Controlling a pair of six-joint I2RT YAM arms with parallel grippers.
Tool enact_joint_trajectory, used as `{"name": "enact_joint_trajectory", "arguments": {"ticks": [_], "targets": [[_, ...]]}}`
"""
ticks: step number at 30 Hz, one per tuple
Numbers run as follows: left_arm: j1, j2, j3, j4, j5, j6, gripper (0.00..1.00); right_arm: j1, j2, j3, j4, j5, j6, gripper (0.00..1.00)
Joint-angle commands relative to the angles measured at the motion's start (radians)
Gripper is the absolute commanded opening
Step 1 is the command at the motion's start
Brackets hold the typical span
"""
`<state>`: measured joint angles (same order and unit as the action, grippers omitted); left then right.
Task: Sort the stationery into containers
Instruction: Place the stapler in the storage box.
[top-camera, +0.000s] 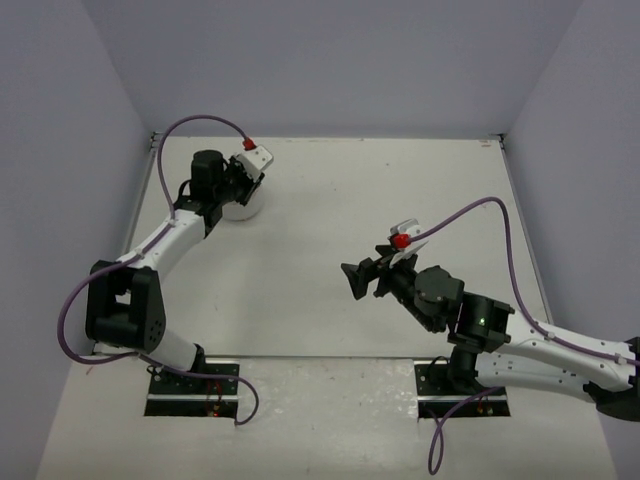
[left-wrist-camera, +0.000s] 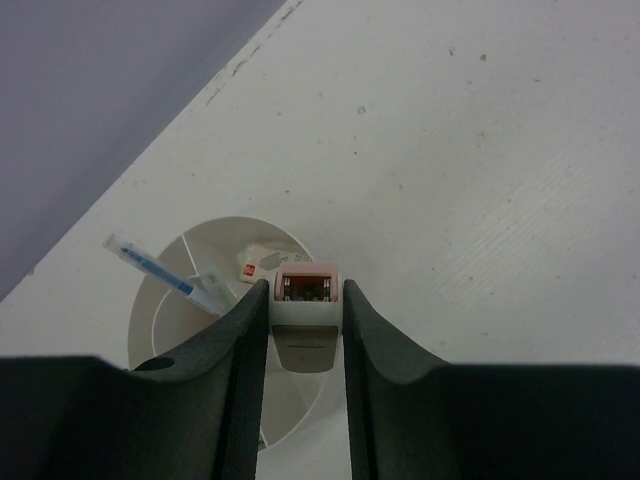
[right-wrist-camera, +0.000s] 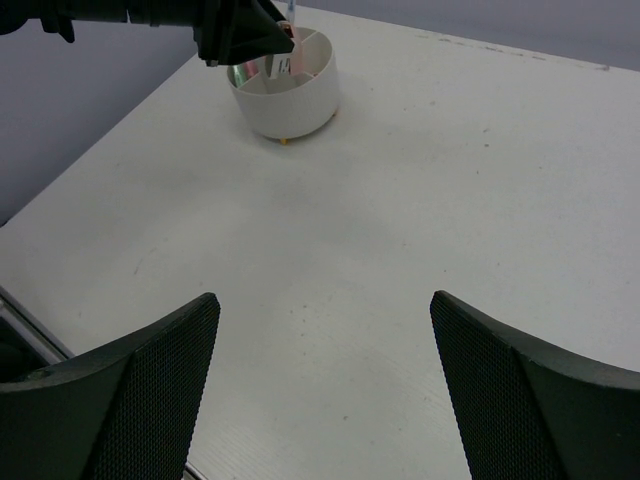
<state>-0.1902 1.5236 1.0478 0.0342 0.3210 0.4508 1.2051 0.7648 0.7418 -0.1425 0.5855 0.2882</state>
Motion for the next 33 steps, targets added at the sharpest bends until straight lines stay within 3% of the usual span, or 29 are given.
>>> {"name": "enact_joint_trajectory", "arguments": {"ticks": [1,8,23,29,31,33], "targets": [[0.006,0.003,0.022,0.075,0.06,0.13,0.0,-0.003,-0.016,-0.013,0.016,0.004,0.013,0.88],[0.031,0.03,0.044,0.036,0.101,0.188,0.0,-0.002,-0.001,-0.009,0.02,-0.021,0.011,0.88],[0.044,0.069,-0.013,0.11,-0.008,0.188,0.0,-0.002,0.007,-0.013,0.034,-0.04,0.001,0.88],[0.055,0.06,-0.061,0.171,-0.042,0.168,0.09,-0.004,0.011,-0.012,0.034,-0.042,0.0,0.89],[0.057,0.053,-0.075,0.185,-0.067,0.161,0.27,-0.003,0.01,-0.013,0.034,-0.042,-0.001,0.89],[0.057,0.037,-0.09,0.204,-0.075,0.15,0.78,-0.002,0.008,-0.013,0.034,-0.044,0.0,0.88]]}}
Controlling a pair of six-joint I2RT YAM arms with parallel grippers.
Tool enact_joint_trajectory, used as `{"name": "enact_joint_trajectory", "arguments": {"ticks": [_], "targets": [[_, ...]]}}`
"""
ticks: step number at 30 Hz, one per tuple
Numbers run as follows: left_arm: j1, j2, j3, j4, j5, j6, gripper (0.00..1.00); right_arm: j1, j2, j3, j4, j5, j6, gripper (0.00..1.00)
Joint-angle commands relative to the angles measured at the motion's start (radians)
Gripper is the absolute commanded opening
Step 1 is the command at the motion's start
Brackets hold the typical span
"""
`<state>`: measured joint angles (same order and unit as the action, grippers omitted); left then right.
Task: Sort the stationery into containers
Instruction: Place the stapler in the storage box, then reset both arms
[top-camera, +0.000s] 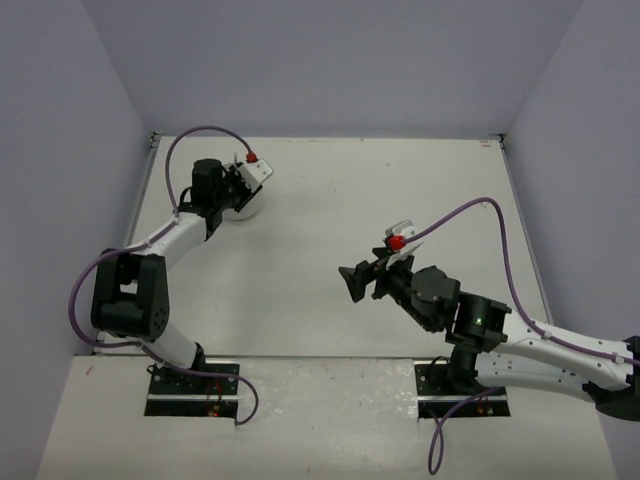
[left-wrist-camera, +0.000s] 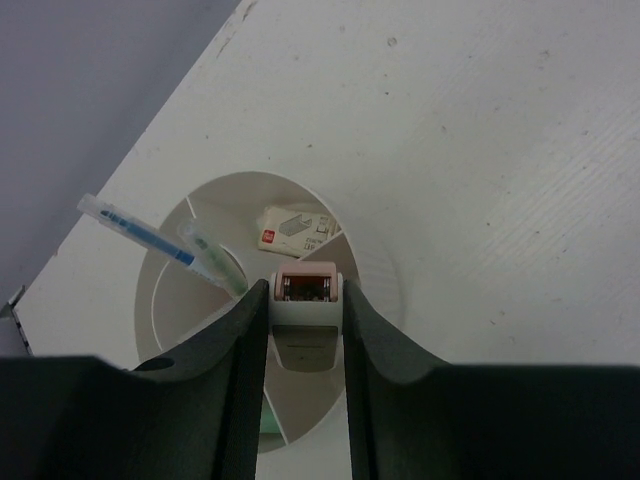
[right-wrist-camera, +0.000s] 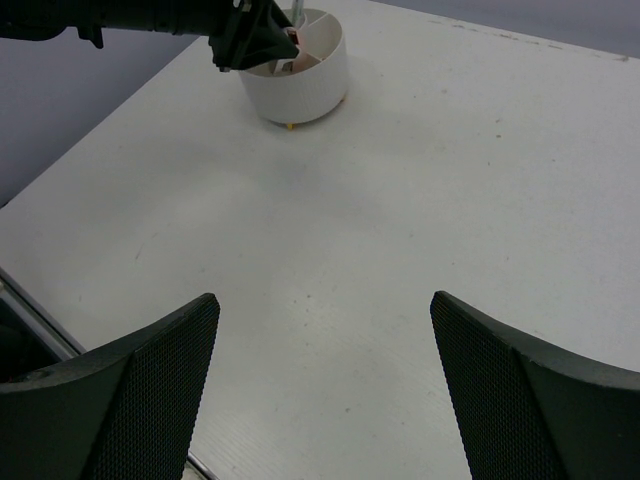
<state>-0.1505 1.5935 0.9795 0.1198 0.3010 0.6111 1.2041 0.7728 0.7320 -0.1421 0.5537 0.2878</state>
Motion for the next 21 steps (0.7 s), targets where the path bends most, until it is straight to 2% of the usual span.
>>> {"name": "enact_joint_trajectory", "arguments": {"ticks": [1,9,15,18,20,21], "targets": [[0.017,-0.044,-0.027,0.121,-0.051,-0.011,0.99,-0.001,0.0,-0.003,0.035,-0.014,-0.001,0.89],[-0.012,-0.197,-0.057,0.139,-0.031,-0.085,1.0,-0.001,0.005,-0.002,0.035,0.007,0.0,0.89],[-0.16,-0.317,0.072,-0.013,-0.224,-0.152,1.0,-0.001,0.013,0.001,0.035,0.045,-0.001,0.89],[-0.191,-0.379,0.168,-0.109,-0.358,-0.332,1.0,-0.002,0.006,0.015,0.02,0.097,0.004,0.89],[-0.189,-0.447,0.203,-0.205,-0.451,-0.552,1.0,-0.002,0.0,0.071,-0.037,0.245,0.055,0.89],[-0.189,-0.478,0.202,-0.234,-0.5,-0.621,1.0,-0.003,-0.001,0.1,-0.132,0.315,0.088,0.89]]}}
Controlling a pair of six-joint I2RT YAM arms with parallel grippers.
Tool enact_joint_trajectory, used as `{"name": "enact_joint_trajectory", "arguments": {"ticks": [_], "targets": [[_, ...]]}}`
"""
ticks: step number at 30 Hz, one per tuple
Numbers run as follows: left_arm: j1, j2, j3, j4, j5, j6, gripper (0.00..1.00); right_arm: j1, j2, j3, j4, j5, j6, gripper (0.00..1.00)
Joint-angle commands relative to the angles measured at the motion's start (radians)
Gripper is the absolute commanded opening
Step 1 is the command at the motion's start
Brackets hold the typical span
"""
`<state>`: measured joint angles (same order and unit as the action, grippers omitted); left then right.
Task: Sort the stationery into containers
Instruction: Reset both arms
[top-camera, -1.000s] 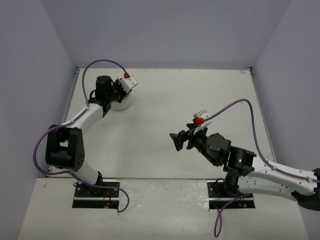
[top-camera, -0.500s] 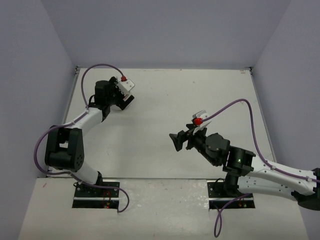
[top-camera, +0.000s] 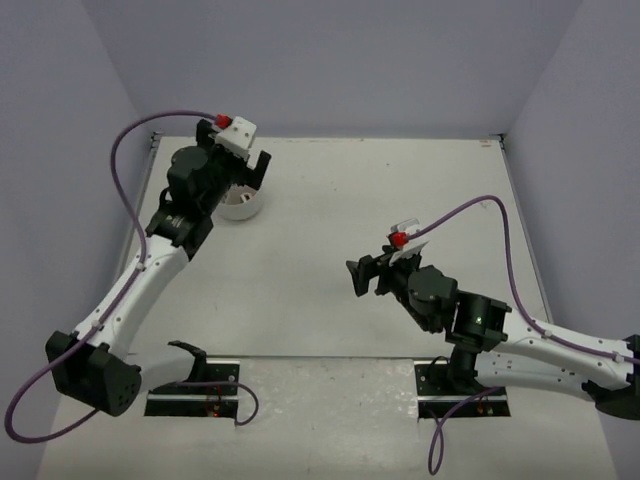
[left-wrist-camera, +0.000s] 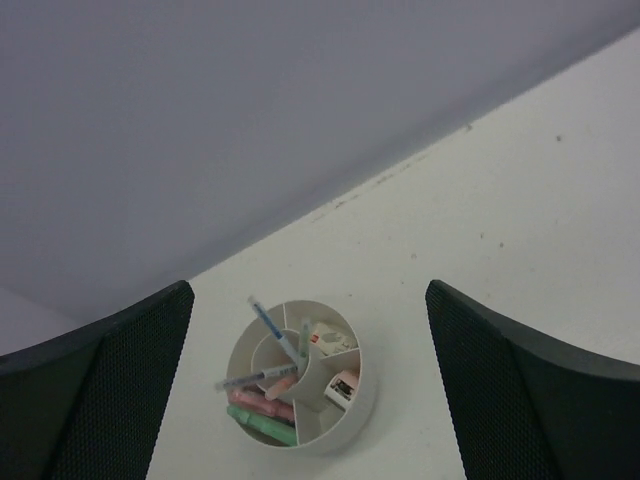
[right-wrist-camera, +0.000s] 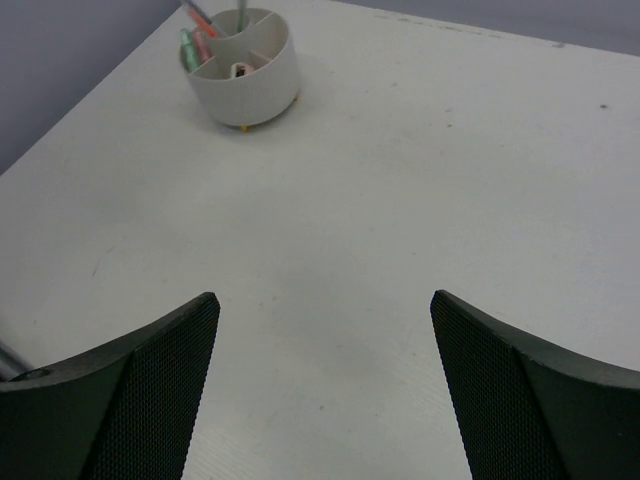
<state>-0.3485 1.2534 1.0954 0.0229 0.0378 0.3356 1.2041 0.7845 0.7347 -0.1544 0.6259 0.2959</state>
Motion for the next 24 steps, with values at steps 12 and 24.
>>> {"name": "enact_joint_trajectory", "arguments": {"ticks": [12,24], "targets": [[0.013,-0.717,-0.228,-0.489,-0.657,-0.7,1.0,-0.002,-0.212,0.353,-0.703,0.514,0.289,0.99],[0.014,-0.919,-0.403,-0.498,-0.652,-0.629,1.0,-0.001,-0.338,0.25,-0.7,0.525,0.273,0.99]]}}
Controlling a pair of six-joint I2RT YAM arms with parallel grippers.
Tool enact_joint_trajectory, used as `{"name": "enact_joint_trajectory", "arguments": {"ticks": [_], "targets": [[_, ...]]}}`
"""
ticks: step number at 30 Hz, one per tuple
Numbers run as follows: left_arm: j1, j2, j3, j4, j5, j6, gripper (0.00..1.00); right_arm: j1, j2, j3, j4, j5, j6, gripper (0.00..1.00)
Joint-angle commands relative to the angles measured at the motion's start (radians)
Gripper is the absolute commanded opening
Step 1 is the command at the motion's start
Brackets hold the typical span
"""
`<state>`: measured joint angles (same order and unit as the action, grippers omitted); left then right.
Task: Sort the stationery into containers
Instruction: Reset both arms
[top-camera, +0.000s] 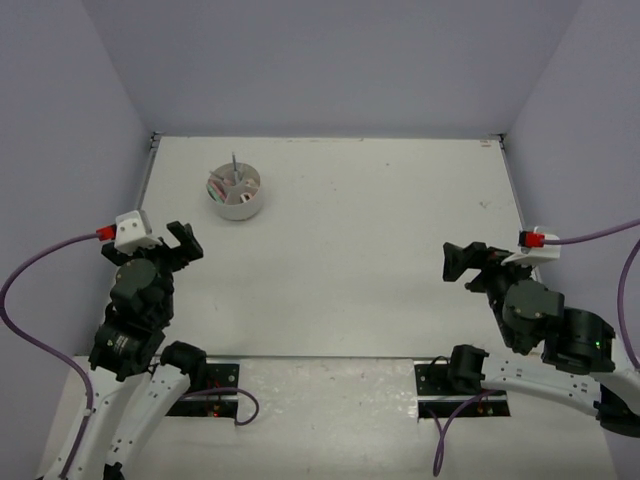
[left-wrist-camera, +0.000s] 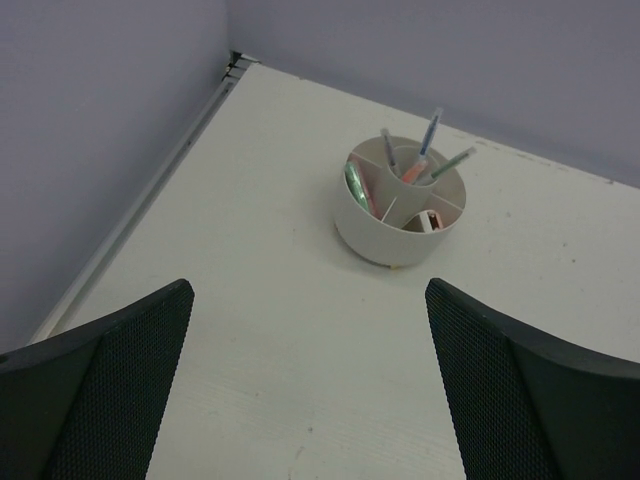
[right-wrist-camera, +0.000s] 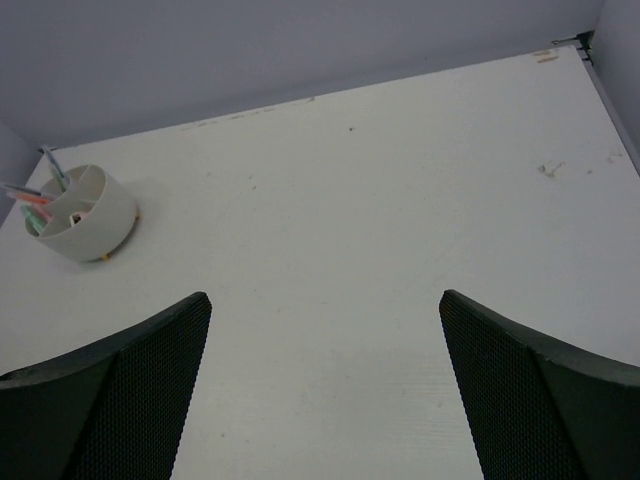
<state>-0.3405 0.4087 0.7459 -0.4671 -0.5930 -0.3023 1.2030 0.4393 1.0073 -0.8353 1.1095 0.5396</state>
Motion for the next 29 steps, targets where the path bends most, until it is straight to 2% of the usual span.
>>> {"name": "enact_joint_trajectory", "arguments": {"ticks": [1,7,29], "targets": [[0.011,-0.086,-0.061,0.005,-0.02,0.017,1.0,0.0,0.012,-0.03,-0.019,0.047,0.032,0.99],[0.046,-0.159,-0.081,0.043,0.012,0.026,1.0,-0.001,0.065,-0.049,-0.021,0.079,0.059,0.99],[0.052,-0.125,-0.076,0.03,0.055,0.025,1.0,-0.002,0.037,-0.075,-0.024,0.073,0.104,0.99]]}}
